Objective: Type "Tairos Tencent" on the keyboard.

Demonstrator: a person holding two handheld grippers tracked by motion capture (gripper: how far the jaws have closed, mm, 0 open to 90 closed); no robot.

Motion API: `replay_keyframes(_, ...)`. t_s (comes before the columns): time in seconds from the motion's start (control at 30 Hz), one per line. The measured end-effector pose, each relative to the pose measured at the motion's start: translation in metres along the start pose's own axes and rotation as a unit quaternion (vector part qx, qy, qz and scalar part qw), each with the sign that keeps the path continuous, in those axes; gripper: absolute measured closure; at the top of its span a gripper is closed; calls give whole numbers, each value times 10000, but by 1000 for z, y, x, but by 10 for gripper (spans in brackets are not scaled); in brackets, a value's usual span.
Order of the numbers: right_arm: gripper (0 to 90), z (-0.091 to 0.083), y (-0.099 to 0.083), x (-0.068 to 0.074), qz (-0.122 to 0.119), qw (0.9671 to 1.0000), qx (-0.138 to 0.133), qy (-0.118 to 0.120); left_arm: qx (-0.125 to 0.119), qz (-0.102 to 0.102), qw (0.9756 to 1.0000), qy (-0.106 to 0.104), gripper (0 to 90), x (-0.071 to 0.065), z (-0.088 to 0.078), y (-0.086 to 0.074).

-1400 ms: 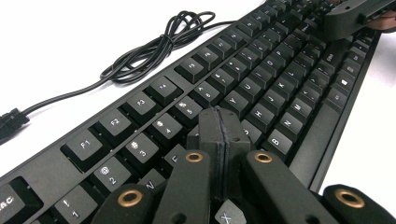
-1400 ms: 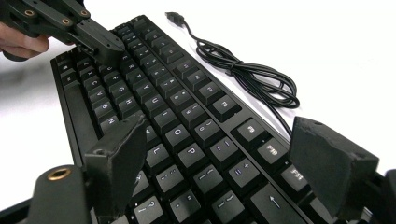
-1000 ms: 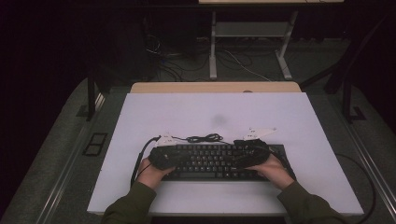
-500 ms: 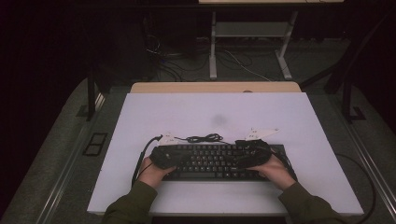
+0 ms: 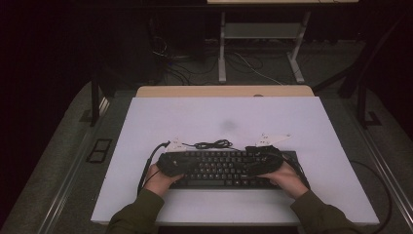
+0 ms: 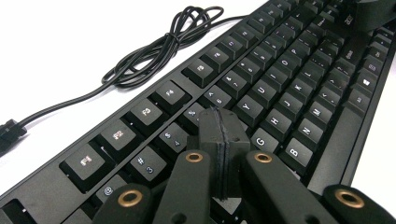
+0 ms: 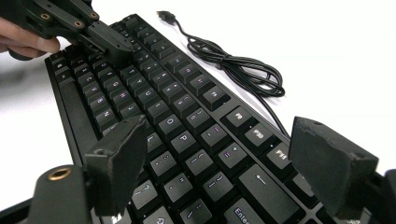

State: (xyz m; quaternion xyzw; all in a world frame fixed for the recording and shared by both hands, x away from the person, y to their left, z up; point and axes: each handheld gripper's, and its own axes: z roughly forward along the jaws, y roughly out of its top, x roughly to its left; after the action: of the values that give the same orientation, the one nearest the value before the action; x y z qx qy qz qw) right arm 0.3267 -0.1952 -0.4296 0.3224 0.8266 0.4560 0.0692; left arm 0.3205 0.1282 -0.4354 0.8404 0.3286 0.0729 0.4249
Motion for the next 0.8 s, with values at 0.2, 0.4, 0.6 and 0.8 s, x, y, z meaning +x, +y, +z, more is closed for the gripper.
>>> replay_keyframes(0.2,196,-1,0,0,-2,10000,-8,6,-34,19,10000,-17,888,0,-2,0)
replay_keyframes(0.4,198,-1,0,-1,6,10000,-22,14,-110,-17,9999,-54,855,0,-4,1)
replay_keyframes(0.6,201,-1,0,-1,8,10000,-1,28,-178,4,9998,-50,780,-2,-5,2)
replay_keyframes(0.8,230,0,1,-1,2,10000,-8,38,-230,53,9997,-28,694,-6,-8,2)
